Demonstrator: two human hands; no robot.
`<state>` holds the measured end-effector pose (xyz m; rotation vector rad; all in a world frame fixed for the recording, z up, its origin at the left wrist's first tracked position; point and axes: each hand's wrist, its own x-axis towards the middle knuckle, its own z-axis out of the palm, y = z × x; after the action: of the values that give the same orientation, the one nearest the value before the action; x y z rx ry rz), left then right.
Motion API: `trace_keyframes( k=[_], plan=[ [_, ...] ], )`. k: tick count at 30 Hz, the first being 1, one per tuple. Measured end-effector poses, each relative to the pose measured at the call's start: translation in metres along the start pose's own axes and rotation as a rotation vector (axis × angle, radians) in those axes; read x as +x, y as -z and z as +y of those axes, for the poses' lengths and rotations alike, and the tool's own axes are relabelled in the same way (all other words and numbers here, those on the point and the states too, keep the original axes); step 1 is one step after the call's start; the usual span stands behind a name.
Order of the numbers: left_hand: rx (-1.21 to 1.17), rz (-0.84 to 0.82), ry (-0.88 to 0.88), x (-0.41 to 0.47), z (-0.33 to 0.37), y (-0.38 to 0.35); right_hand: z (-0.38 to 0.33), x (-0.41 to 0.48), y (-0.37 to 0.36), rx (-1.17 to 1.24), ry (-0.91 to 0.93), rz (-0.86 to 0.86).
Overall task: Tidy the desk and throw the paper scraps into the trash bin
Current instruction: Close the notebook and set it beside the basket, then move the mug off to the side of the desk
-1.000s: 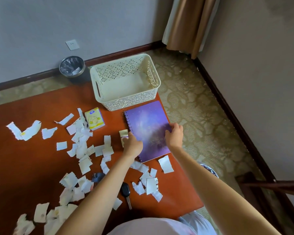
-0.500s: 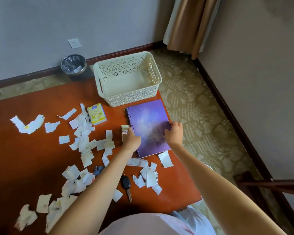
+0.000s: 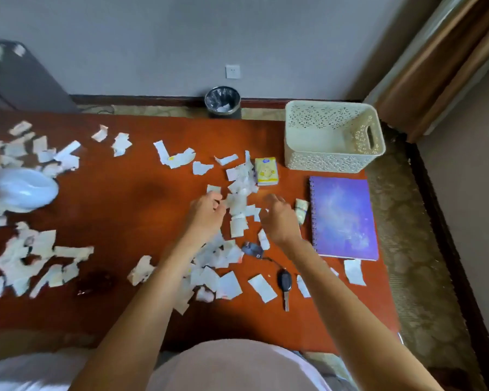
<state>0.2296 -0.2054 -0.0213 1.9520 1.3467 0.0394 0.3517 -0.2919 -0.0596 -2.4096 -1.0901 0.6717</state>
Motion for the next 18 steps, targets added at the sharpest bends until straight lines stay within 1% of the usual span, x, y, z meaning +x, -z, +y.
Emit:
trace_keyframes(
  k=[5,9,12,15,16,18],
  plan=[
    [0.055,0.124,0.075,-0.013,-0.107,0.082,-0.109,-0.011,-0.083,-0.04,0.113,-0.147],
    [0.088,0.176,0.12,-0.007,-0.206,0.15,-0.205,-0.015,-0.165,-0.052,0.132,-0.241],
    [0.069,0.208,0.178,0.005,-0.276,0.203,-0.283,-0.02,-0.216,-0.047,0.133,-0.304],
    [-0.028,0.263,0.274,0.019,-0.331,0.25,-0.352,-0.019,-0.254,-0.06,0.191,-0.309],
    [-0.103,0.275,0.323,0.025,-0.347,0.263,-0.372,-0.016,-0.263,-0.052,0.222,-0.308],
    [-0.265,0.243,0.442,0.04,-0.372,0.28,-0.406,-0.009,-0.275,-0.035,0.271,-0.323]
  ],
)
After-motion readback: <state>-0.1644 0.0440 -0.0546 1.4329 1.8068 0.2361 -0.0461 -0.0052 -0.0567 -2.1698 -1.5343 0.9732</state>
